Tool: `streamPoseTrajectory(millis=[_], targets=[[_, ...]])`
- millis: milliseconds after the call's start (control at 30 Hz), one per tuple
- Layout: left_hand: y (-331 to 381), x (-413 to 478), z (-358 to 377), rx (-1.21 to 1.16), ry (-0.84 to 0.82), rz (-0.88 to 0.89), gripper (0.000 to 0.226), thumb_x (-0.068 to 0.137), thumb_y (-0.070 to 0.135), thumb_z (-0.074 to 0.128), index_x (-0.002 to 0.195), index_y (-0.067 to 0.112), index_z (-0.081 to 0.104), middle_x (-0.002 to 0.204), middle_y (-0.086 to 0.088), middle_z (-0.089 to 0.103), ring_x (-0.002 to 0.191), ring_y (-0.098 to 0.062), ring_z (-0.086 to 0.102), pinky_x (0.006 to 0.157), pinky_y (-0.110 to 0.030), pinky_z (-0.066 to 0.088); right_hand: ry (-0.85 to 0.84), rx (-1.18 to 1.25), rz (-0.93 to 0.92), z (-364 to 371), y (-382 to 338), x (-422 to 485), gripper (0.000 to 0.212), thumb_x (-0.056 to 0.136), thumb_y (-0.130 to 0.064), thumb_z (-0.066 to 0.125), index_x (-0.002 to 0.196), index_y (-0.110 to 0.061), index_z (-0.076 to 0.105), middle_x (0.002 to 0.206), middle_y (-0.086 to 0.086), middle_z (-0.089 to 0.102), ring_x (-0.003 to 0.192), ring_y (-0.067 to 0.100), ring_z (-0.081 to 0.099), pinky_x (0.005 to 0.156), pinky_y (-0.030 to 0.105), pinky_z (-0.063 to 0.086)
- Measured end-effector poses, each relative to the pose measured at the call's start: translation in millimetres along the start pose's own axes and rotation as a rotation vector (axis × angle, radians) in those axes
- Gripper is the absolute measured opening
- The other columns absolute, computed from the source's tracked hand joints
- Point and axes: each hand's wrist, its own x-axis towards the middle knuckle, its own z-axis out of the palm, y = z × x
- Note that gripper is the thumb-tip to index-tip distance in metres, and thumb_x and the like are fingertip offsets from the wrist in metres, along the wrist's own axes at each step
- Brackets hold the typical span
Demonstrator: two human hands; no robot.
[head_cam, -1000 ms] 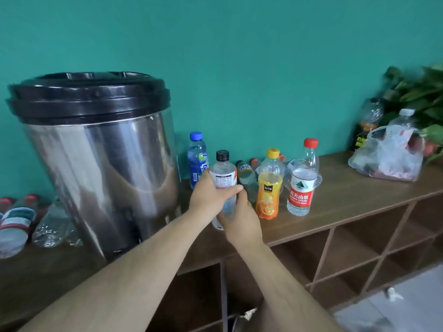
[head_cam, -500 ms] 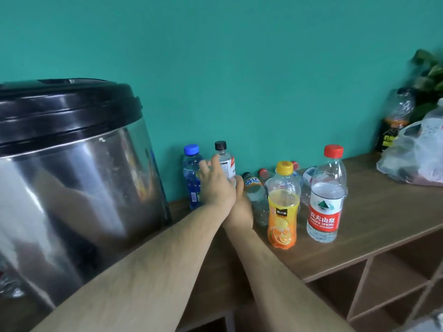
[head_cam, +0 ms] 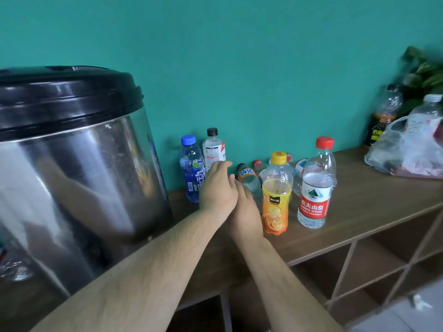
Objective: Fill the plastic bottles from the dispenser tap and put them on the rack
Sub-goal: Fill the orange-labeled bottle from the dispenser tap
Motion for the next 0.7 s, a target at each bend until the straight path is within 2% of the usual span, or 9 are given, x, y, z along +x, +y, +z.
streamPoseTrajectory(millis=[67, 167, 233, 300, 433, 567, 700], targets=[[6, -18, -5, -0.048, 0.026, 0.042, 0.029, 0.105, 0.015, 0.051, 0.133, 0.013, 0.058, 0.136, -0.003, 0.057, 0.124, -0.025, 0.055, 0.100, -0.043, 0.048, 0.142, 0.086, 0.043, -17, 1, -38, 0.052, 0.101, -0.013, 0.060, 0.151, -0.015, 0.048, 0.151, 0.003, 0.052, 0.140, 0.022, 0.047, 0.111, 0.034, 0.042], [21, -43, -12, -0.133, 0.010, 0.077, 0.024, 0.107, 0.016, 0.050, 0.129, 0.012, 0.060, 0.129, -0.004, 0.060, 0.120, -0.021, 0.058, 0.101, -0.039, 0.047, 0.361, 0.157, 0.085, -40, -7, -83, 0.037, 0.099, -0.011, 0.062, 0.136, -0.015, 0.061, 0.134, -0.001, 0.061, 0.127, 0.019, 0.055, 0.099, 0.026, 0.044], [33, -57, -14, -0.187, -0.017, 0.076, 0.024, 0.107, 0.020, 0.051, 0.129, 0.014, 0.060, 0.128, -0.002, 0.060, 0.117, -0.017, 0.060, 0.101, -0.036, 0.048, 0.457, 0.222, 0.100, -49, -11, -100, 0.027, 0.098, -0.010, 0.064, 0.124, -0.014, 0.066, 0.122, -0.001, 0.063, 0.116, 0.019, 0.059, 0.093, 0.028, 0.050], [43, -70, -13, -0.218, -0.045, 0.061, 0.025, 0.107, 0.024, 0.053, 0.130, 0.018, 0.059, 0.128, 0.001, 0.060, 0.116, -0.013, 0.060, 0.099, -0.031, 0.050, 0.504, 0.248, 0.137, -54, -10, -112, 0.025, 0.097, -0.012, 0.067, 0.122, -0.014, 0.065, 0.119, -0.002, 0.062, 0.113, 0.018, 0.060, 0.089, 0.035, 0.054], [49, -84, -4, -0.223, -0.086, 0.024, 0.024, 0.107, 0.028, 0.051, 0.130, 0.022, 0.058, 0.127, 0.006, 0.060, 0.115, -0.008, 0.059, 0.084, -0.013, 0.042, 0.466, 0.231, 0.190, -58, -1, -117, 0.031, 0.097, -0.016, 0.070, 0.127, -0.017, 0.062, 0.122, -0.004, 0.059, 0.115, 0.017, 0.059, 0.089, 0.034, 0.055], [36, -75, 6, -0.157, -0.193, 0.003, 0.032, 0.106, 0.013, 0.049, 0.136, 0.018, 0.057, 0.137, -0.001, 0.055, 0.122, -0.015, 0.057, 0.100, -0.026, 0.046, 0.434, 0.190, 0.223, -56, 6, -107, 0.030, 0.097, -0.016, 0.069, 0.126, -0.020, 0.062, 0.119, -0.007, 0.059, 0.109, 0.015, 0.061, 0.087, 0.036, 0.058], [22, -45, 20, 0.050, -0.370, 0.068, 0.059, 0.094, -0.007, 0.050, 0.149, 0.013, 0.048, 0.157, -0.003, 0.041, 0.143, -0.023, 0.041, 0.119, -0.037, 0.036, 0.457, 0.138, 0.246, -49, 16, -95, 0.036, 0.093, -0.015, 0.070, 0.127, -0.021, 0.059, 0.117, -0.007, 0.056, 0.109, 0.016, 0.058, 0.081, 0.029, 0.053]])
